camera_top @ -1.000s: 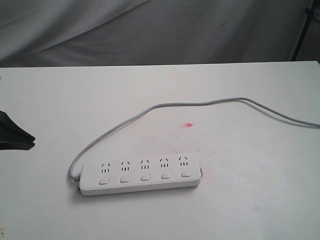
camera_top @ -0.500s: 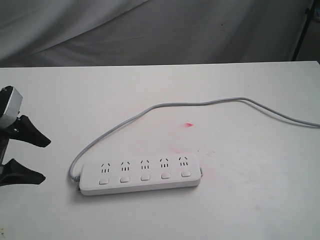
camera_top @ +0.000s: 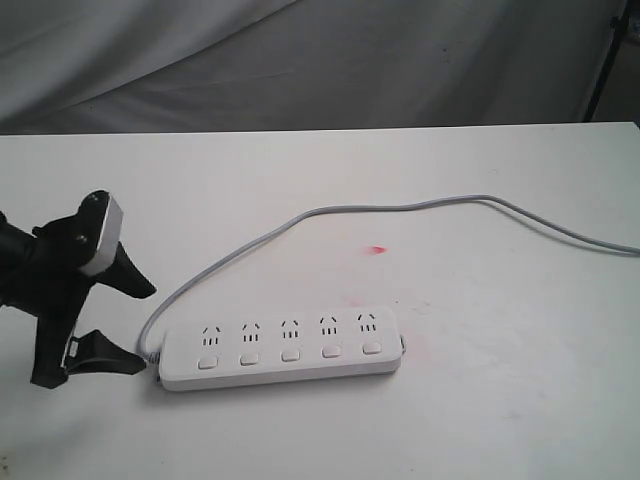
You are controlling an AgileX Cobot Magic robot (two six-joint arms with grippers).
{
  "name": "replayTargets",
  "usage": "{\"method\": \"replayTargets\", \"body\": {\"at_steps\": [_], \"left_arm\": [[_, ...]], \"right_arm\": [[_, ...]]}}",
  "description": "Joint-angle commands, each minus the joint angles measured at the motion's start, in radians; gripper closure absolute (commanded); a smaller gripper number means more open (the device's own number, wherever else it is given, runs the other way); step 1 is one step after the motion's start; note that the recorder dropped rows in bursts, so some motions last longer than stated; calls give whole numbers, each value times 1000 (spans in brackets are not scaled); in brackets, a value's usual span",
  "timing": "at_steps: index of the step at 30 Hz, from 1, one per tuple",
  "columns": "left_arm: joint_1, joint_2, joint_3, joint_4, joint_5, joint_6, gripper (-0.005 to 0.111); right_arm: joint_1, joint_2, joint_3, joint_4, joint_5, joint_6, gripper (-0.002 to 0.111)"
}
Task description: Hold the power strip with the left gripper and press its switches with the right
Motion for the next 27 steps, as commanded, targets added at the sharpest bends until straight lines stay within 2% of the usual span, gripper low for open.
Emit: {"method": "replayTargets", "body": {"at_steps": [1,6,13,21,27], "left_arm": [[-26,58,-6,-19,-56,8,26],[-26,95,-9,-50,-70,8,26],[-26,98,-40,-77,16,8,26],[-86,117,-40,-78,-3,8,26],[-102,150,-40,-78,-18,8,26]], "right_arm": [[-6,-3,3,-6,-4,1,108],[-6,-3,3,-6,-4,1,108],[-6,-3,3,-6,-4,1,108],[-6,-3,3,-6,-4,1,108],[-6,-3,3,-6,-4,1,108]]}}
